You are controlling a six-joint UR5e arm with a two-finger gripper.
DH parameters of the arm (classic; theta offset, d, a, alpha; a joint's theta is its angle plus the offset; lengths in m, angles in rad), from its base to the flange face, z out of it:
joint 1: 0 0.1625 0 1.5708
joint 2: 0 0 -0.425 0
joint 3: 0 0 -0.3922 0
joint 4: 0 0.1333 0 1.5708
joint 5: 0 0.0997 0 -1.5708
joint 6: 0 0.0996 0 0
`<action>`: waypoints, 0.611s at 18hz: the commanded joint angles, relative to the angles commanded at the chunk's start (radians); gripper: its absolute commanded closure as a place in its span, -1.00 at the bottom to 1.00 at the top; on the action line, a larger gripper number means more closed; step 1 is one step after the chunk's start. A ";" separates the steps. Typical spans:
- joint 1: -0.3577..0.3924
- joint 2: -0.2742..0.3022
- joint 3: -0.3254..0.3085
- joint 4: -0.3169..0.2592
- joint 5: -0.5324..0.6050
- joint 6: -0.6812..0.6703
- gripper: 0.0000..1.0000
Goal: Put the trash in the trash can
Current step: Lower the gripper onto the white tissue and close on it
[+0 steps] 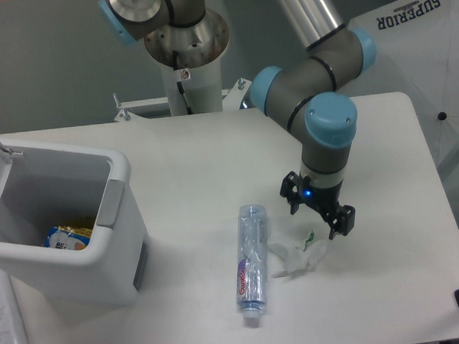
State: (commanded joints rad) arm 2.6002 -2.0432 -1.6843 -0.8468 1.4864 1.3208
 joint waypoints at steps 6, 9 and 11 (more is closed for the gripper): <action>-0.018 -0.025 -0.006 -0.003 0.003 -0.101 -1.00; -0.018 -0.026 -0.011 -0.002 0.008 -0.101 -1.00; -0.018 -0.034 -0.006 0.005 0.020 -0.100 -1.00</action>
State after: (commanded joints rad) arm 2.5817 -2.0770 -1.6905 -0.8422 1.5062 1.2210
